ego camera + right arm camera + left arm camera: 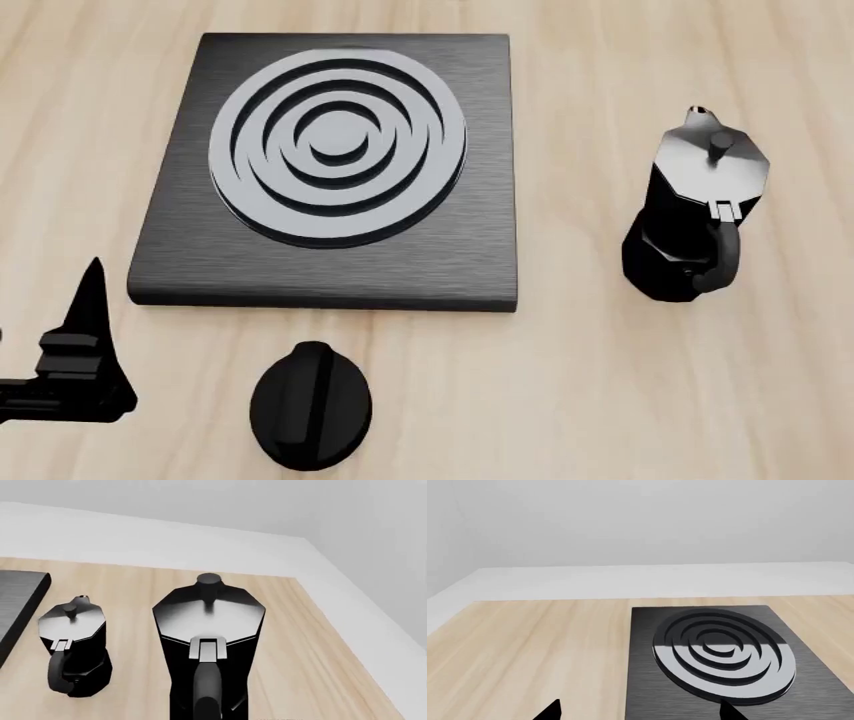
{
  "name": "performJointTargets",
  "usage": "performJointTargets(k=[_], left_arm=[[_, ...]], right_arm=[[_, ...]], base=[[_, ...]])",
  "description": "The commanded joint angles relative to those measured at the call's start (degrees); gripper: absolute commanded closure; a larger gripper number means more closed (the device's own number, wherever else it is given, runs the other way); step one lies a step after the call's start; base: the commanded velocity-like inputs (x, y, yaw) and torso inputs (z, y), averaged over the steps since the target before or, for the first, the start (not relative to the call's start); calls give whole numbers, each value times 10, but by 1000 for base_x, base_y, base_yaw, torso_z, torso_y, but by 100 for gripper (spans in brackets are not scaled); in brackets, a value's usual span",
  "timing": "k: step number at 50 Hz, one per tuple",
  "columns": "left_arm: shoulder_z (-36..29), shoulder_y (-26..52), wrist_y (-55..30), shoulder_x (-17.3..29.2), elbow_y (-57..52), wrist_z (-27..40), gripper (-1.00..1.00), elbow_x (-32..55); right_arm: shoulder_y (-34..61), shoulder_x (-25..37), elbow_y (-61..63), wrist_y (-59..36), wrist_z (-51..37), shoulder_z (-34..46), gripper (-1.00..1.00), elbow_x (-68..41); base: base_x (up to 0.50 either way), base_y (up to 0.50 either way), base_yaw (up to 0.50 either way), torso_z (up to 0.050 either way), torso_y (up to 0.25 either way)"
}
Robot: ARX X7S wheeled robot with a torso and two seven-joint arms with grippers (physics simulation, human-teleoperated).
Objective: Put the right moka pot on the stove.
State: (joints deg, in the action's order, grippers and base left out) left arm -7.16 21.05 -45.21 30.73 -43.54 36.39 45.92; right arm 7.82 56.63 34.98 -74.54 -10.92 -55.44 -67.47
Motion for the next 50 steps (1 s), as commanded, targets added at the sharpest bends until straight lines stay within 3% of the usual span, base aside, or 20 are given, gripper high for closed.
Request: performJointTargets(k=[1, 19, 20, 21, 29, 37, 50], left_arm=[[-4, -2, 6, 1, 3, -2, -100, -5], [-6, 1, 6, 4, 5, -2, -100, 0], [-7, 1, 7, 4, 6, -3, -100, -2], [-7, 1, 6, 4, 5, -2, -100, -1], [-7, 1, 6, 5, 3, 0, -100, 1], [-6, 2, 3, 6, 0, 5, -100, 5], [-6, -2, 7, 8, -3, 5, -100, 7]], right_arm=[[-6, -5, 50, -50, -17, -78, 100, -48], [-32, -33, 108, -68, -29, -135, 100, -114], [-74, -76, 145, -35, 25, -136, 100, -50], [-82, -81, 149, -28, 36, -136, 100, -37], [-90, -88, 164, -26, 38, -146, 100, -59], [-86, -92, 174, -18, 32, -129, 100, -72], [-44, -83, 175, 1, -9, -36, 100, -83]], base=[[0, 0, 0, 0, 0], [0, 0, 0, 0, 1], [0, 0, 0, 0, 0], [0, 0, 0, 0, 0], [0, 0, 0, 2, 1], [0, 0, 0, 0, 0], [0, 0, 0, 0, 1]])
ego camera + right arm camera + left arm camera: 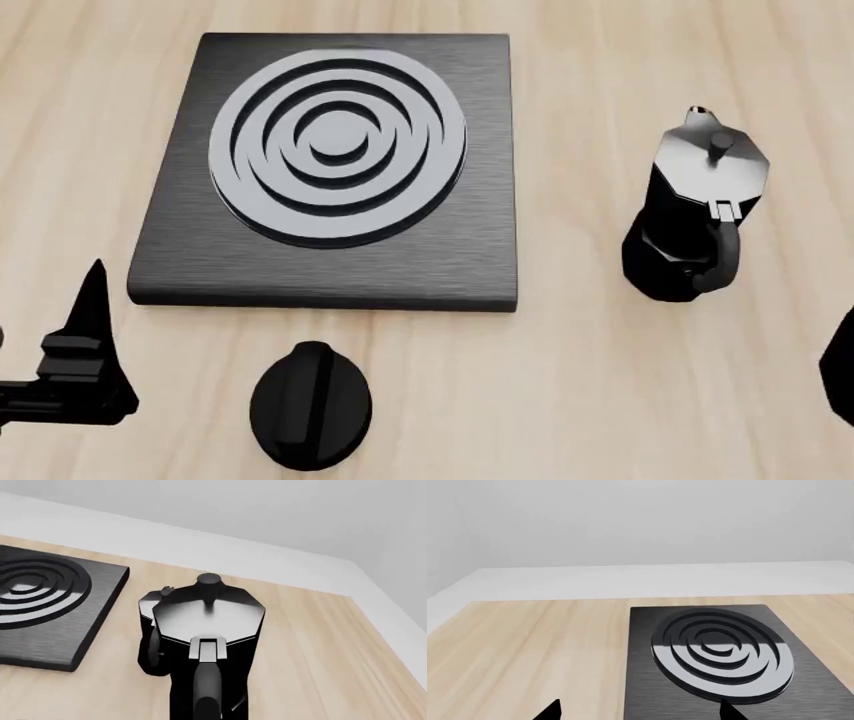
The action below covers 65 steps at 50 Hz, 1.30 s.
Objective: Put the right moka pot on the stove.
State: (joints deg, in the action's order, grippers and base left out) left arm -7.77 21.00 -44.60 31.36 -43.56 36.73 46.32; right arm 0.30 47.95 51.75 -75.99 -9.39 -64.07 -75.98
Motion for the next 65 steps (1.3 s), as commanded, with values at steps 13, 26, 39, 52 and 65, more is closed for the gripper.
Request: performJointTargets(k=[13, 26, 39, 52, 65], left_arm=[[-3, 0, 6, 2, 3, 0, -100, 0], [-6, -2, 11, 3, 6, -1, -100, -4], [-6, -3, 11, 6, 1, 1, -100, 0], [-5, -2, 11, 8, -2, 3, -100, 4], [-9, -2, 14, 9, 0, 2, -100, 2]], right_arm=[[144, 61, -36, 35, -140, 187, 100, -92], [200, 65, -38, 59, -179, 283, 100, -106], [276, 67, -40, 75, -222, 382, 100, -134], [378, 40, -59, 74, -242, 501, 100, -123], [463, -19, -90, 69, -233, 597, 100, -79]], base=[[0, 0, 0, 0, 1], [0, 0, 0, 1, 1], [0, 0, 0, 0, 1], [0, 0, 0, 0, 1], [0, 0, 0, 1, 1]])
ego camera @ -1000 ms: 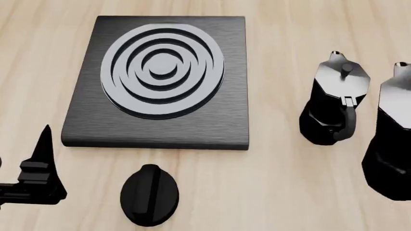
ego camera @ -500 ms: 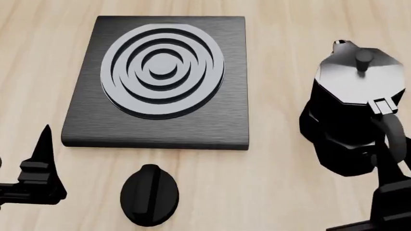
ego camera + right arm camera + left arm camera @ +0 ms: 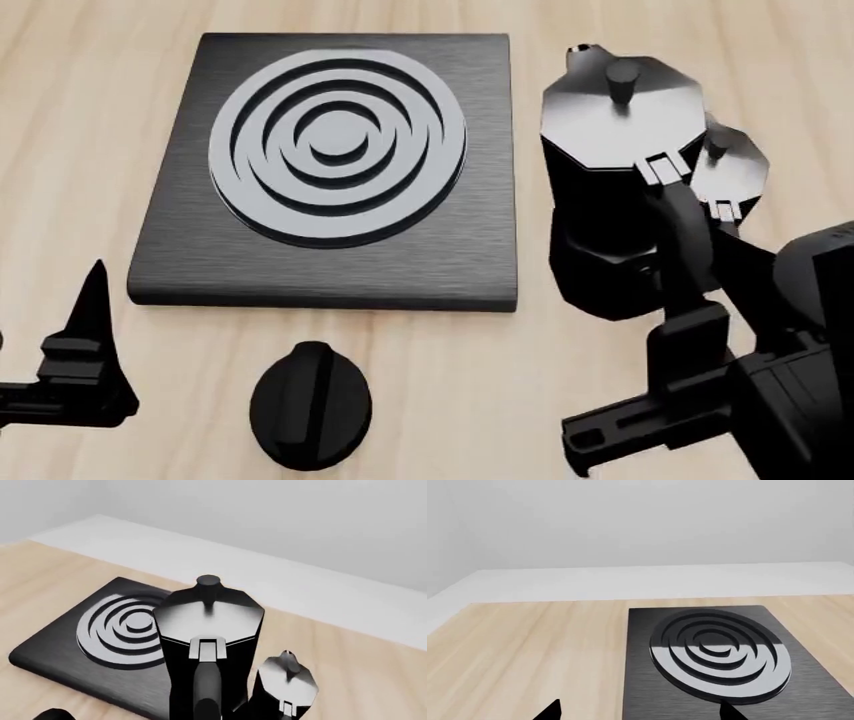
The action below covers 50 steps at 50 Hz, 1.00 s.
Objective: Put the right moka pot on the stove.
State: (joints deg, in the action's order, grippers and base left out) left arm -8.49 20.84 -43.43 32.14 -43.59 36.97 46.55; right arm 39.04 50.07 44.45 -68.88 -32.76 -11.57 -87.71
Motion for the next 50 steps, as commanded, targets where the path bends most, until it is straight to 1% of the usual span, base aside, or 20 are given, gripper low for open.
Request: performJointTargets(k=[1, 11, 16, 35, 50], left_arm=[[-2, 1, 1, 1, 0, 1, -100, 1], [-6, 2, 2, 2, 3, -1, -100, -1], [-6, 1, 4, 2, 4, -1, -100, -1], [-6, -1, 10, 4, 2, 0, -100, 0], [-10, 3, 9, 5, 5, 0, -100, 1]], right_arm=[[81, -43, -18, -4, -1, 78, 100, 38], [129, -82, -38, -10, 3, 128, 100, 61], [136, -95, -44, -6, 7, 141, 100, 71], [159, -165, -94, 34, 67, 225, 100, 185], [183, -215, -175, 107, 136, 307, 100, 310]], base=[[0, 0, 0, 0, 0], [0, 0, 0, 0, 1], [0, 0, 0, 0, 2], [0, 0, 0, 1, 1], [0, 0, 0, 0, 1]])
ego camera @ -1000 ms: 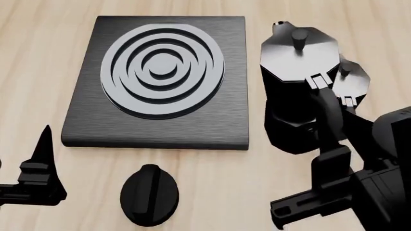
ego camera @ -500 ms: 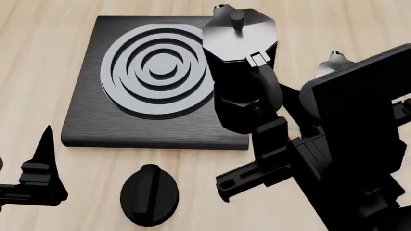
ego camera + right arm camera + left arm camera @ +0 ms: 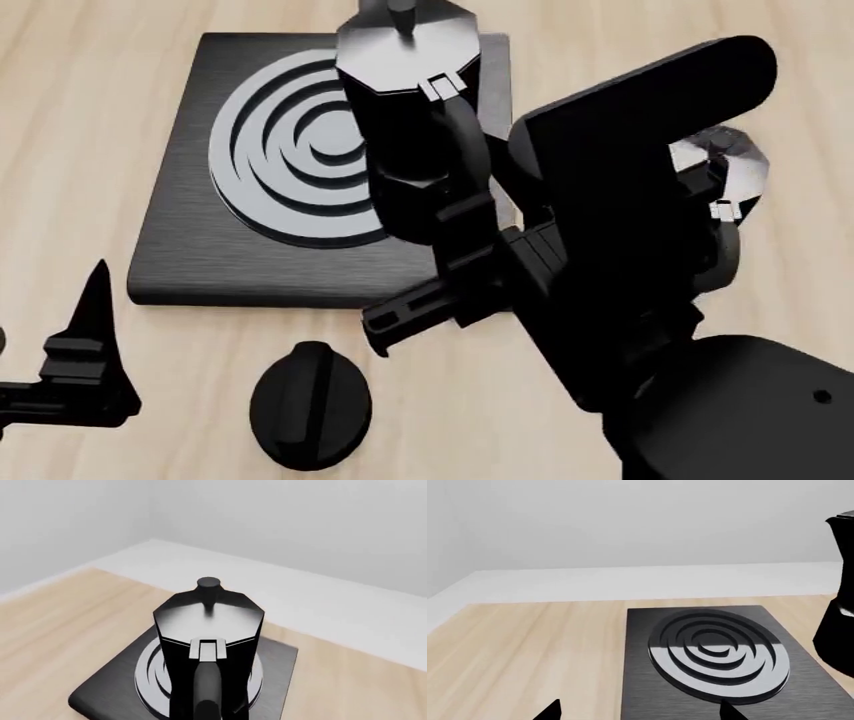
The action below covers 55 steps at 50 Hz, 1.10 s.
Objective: Put the right moka pot on the stove.
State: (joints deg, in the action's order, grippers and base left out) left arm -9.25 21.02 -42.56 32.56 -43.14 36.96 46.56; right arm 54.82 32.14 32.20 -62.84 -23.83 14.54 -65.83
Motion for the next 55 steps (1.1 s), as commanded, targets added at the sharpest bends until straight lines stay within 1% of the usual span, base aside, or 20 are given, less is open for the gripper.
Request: performJointTargets(k=[1, 25, 55], left_arm=[[-4, 0, 4, 1, 3, -2, -100, -3], [-4, -1, 6, 4, -1, 0, -100, 2], [-6, -2, 10, 11, -9, 2, -100, 3]], right_arm=[[28, -39, -60, 51, 52, 49, 100, 94], [76, -113, -244, 171, 153, 129, 100, 212], [113, -181, -431, 312, 248, 187, 100, 297]], base=[[0, 0, 0, 0, 0], [0, 0, 0, 0, 1], [0, 0, 0, 0, 1]])
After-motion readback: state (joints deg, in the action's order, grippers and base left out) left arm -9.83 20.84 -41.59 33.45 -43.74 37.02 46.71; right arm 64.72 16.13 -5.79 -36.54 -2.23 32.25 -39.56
